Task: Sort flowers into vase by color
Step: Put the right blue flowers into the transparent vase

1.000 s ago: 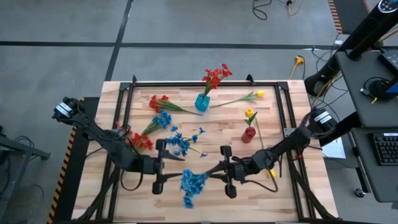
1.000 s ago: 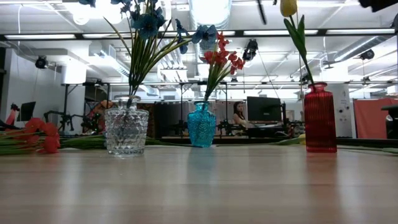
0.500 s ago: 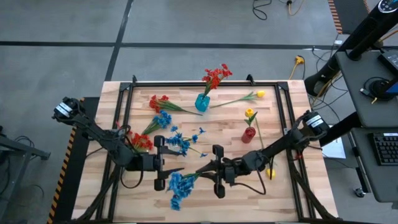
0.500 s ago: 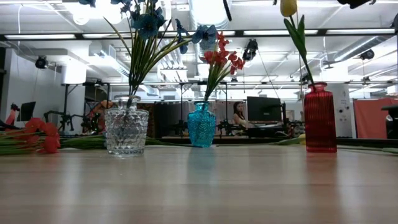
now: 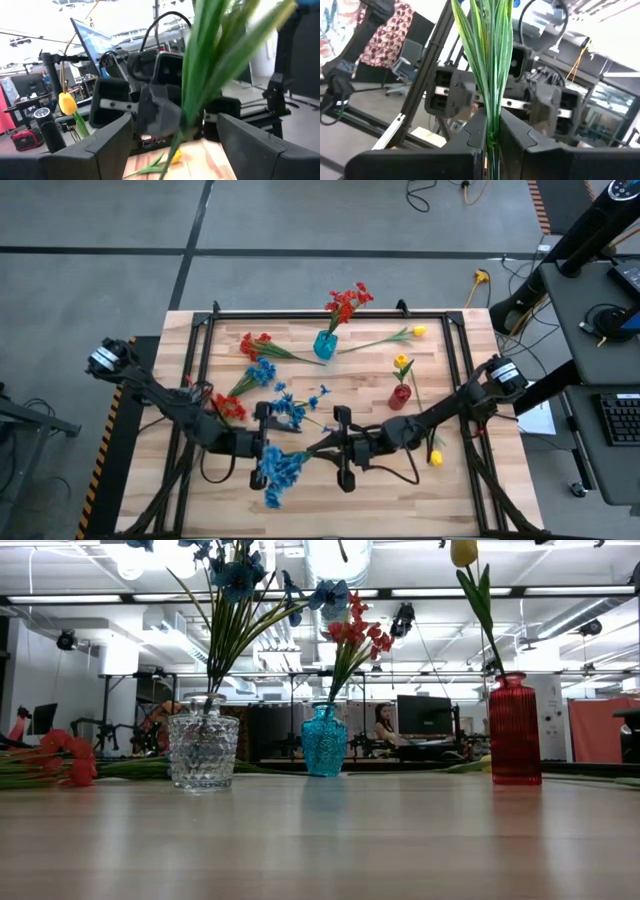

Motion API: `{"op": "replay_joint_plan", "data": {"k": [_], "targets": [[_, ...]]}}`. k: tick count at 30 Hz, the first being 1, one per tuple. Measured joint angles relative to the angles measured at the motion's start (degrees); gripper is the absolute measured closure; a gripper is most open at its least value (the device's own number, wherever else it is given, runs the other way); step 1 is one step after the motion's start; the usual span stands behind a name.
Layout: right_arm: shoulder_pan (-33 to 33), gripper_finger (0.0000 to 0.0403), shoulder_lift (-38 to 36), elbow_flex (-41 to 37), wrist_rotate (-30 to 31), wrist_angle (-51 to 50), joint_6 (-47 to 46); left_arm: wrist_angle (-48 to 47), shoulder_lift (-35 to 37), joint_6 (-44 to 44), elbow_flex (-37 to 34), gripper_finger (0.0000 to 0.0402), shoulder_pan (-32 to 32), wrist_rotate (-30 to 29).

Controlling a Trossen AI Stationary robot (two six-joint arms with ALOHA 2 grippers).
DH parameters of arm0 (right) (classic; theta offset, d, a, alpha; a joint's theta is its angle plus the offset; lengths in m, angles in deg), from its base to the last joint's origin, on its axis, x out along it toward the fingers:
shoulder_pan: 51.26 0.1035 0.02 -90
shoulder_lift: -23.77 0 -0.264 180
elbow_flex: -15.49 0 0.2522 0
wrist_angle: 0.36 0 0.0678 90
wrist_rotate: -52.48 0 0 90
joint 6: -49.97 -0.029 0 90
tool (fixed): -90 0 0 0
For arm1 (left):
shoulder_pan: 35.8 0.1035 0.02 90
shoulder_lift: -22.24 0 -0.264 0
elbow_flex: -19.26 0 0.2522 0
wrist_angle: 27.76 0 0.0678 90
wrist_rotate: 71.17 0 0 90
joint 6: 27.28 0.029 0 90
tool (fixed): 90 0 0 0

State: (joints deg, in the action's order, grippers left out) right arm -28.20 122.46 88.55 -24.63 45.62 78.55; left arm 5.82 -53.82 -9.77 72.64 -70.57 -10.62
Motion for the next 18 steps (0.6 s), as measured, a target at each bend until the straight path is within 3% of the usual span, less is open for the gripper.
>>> {"op": "replay_joint_plan", "data": {"k": [10, 18], "targets": [[-0.46, 0.0375, 1.54, 4.46, 0.08, -9.23, -1.57, 3.57, -4.19, 2.31, 2.10, 0.0145, 0.65, 1.90], [-0.53, 0.0374, 2.84, 5.90, 0.17, -11.48, -1.47, 2.82, -4.86, 3.08, 3.21, 0.0178, 0.60, 1.73]]}}
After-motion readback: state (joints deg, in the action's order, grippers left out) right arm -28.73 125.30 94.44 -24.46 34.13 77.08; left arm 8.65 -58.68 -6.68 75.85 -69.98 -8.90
